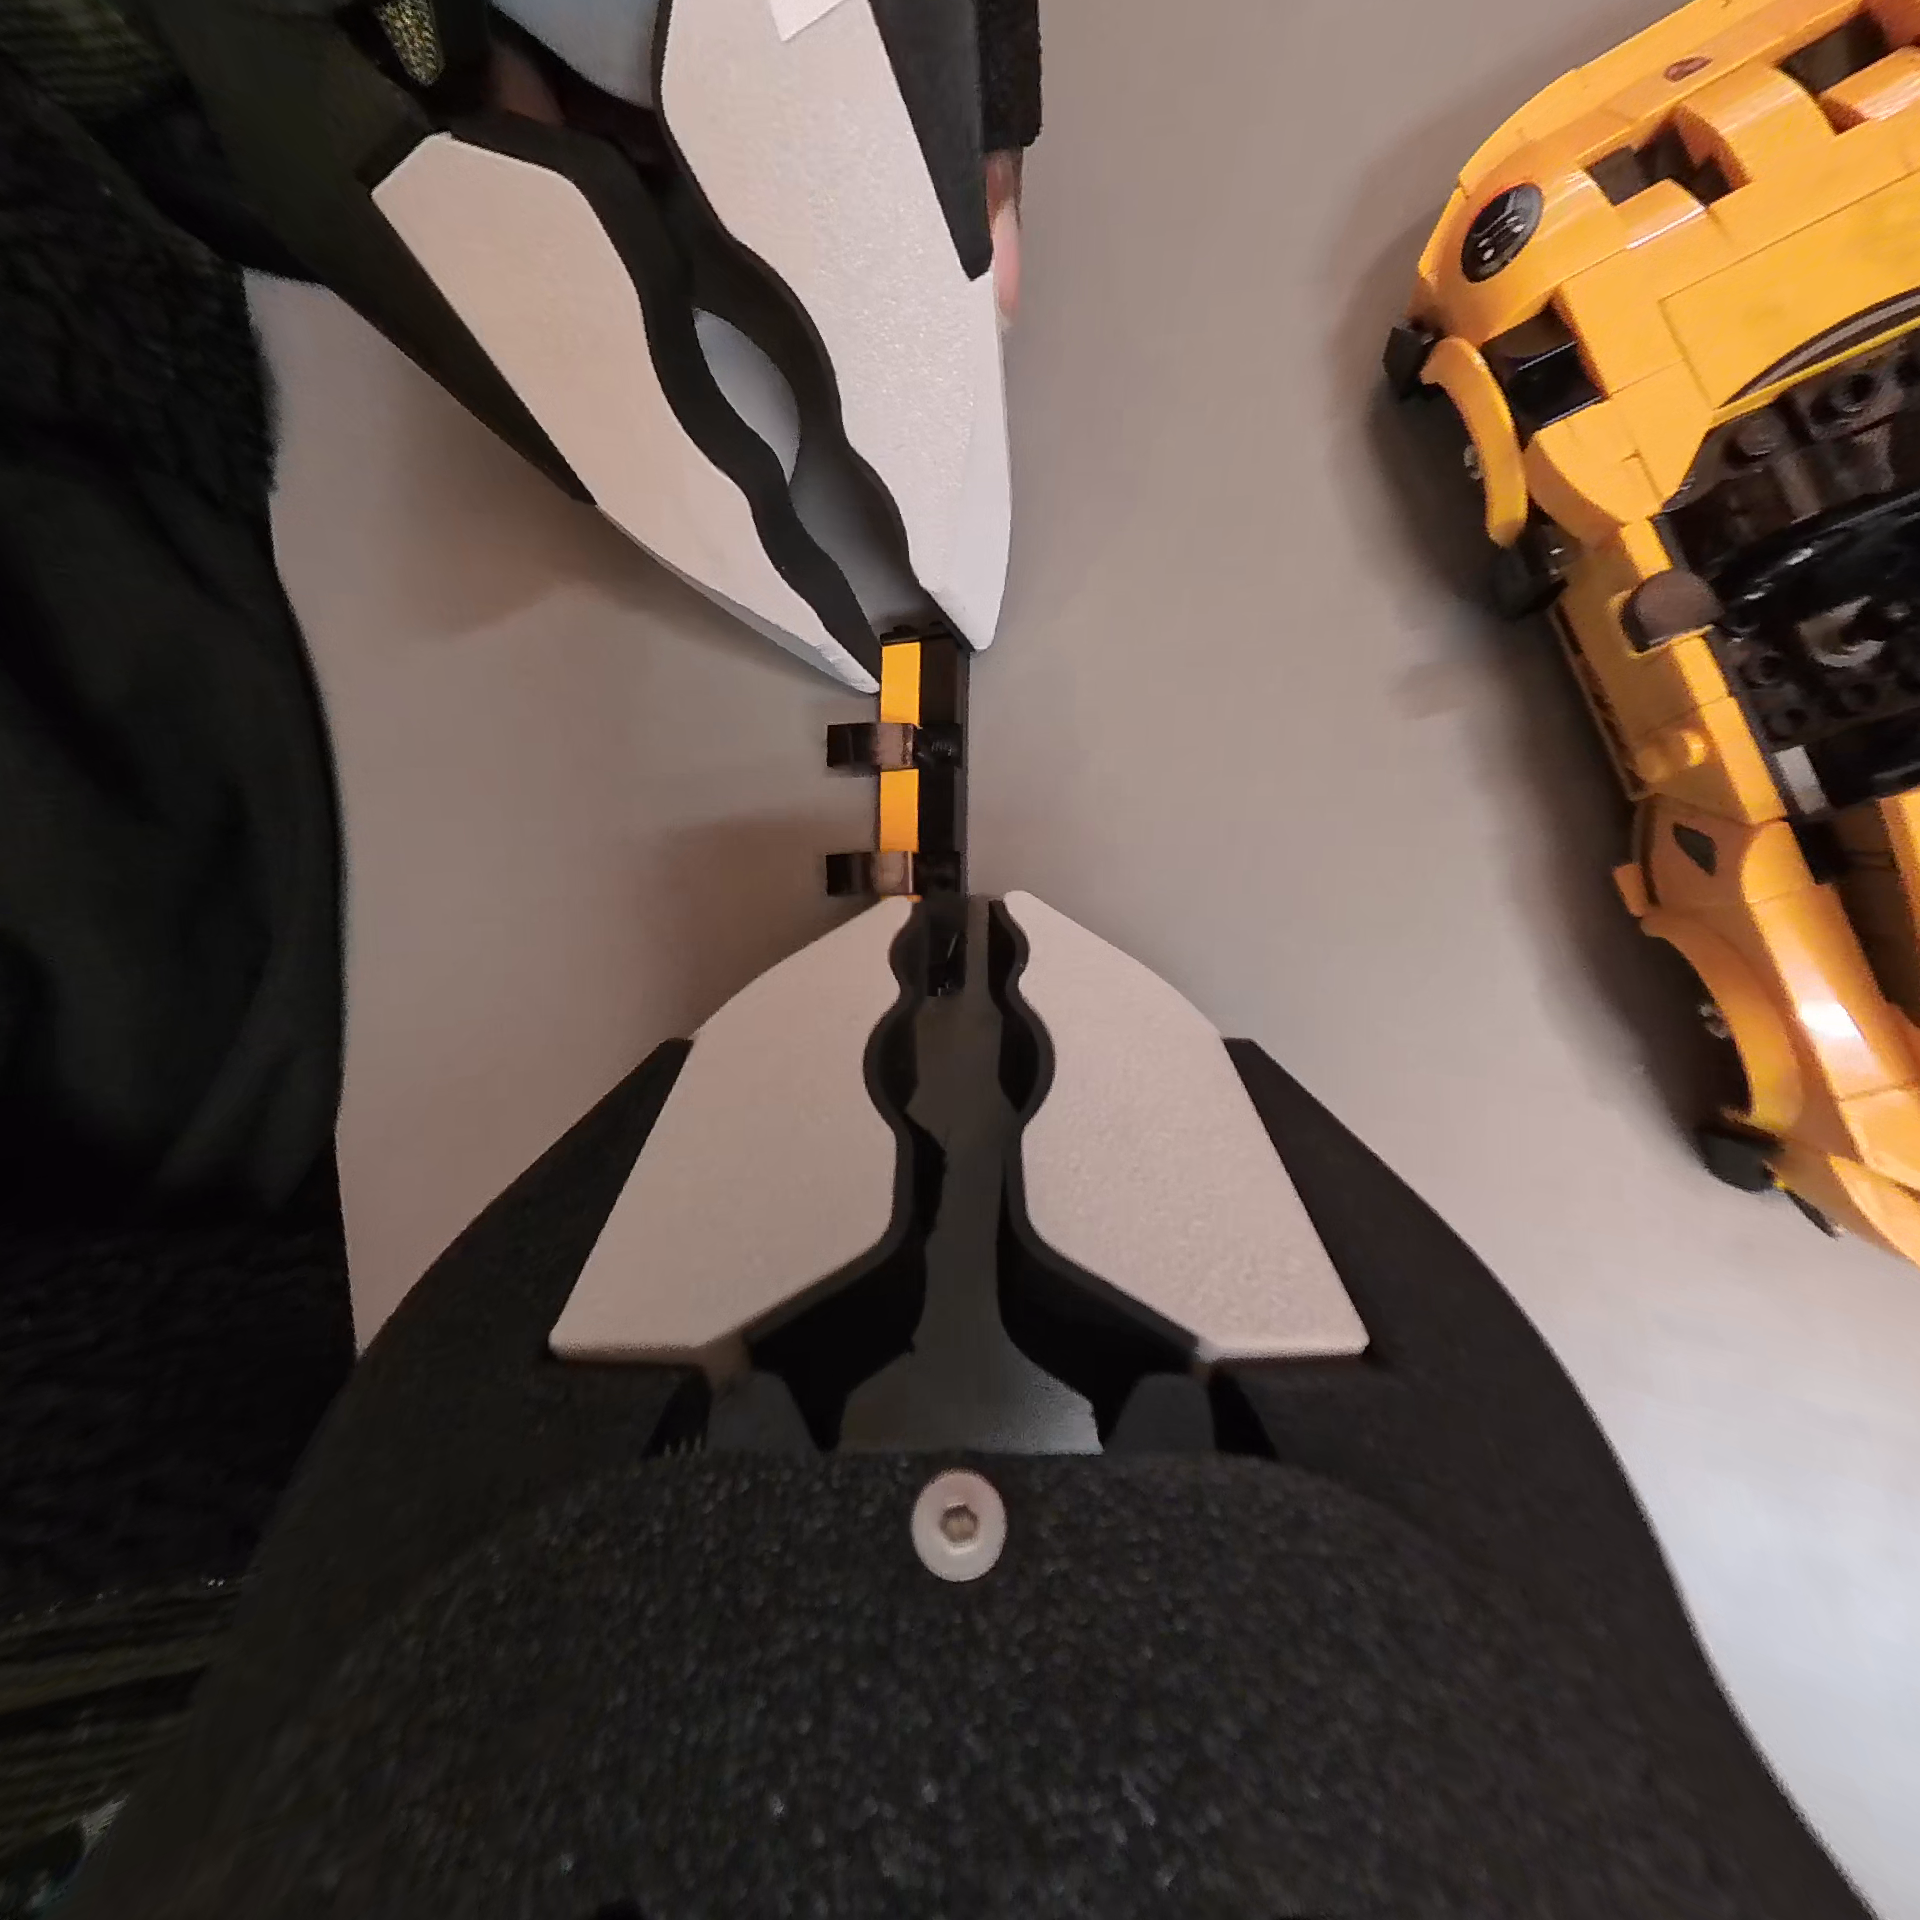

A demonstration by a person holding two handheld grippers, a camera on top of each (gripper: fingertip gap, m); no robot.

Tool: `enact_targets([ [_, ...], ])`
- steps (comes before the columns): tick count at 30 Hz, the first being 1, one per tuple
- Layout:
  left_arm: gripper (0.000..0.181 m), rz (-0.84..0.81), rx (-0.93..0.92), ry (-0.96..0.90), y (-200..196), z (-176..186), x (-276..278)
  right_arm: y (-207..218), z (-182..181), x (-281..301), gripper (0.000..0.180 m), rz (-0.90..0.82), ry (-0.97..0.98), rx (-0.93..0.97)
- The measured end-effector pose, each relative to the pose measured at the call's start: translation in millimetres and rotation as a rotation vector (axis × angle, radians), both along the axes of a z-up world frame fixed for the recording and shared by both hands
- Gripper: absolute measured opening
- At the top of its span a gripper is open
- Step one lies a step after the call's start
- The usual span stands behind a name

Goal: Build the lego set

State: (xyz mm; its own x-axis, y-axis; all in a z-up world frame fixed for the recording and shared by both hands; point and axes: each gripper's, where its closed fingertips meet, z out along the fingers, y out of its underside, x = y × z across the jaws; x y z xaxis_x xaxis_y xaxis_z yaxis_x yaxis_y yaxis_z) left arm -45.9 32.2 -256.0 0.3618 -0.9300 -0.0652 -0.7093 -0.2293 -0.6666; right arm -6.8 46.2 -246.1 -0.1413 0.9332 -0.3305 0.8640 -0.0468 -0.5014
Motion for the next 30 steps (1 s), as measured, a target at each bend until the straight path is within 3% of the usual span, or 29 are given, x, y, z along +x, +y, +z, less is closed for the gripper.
enact_targets([
  [30, 0.017, -0.006, -0.011, -0.007, -1.5, 0.0, 0.0, -7.3, -8.1, 3.5, 0.009, 0.175, -0.124, -0.072],
])
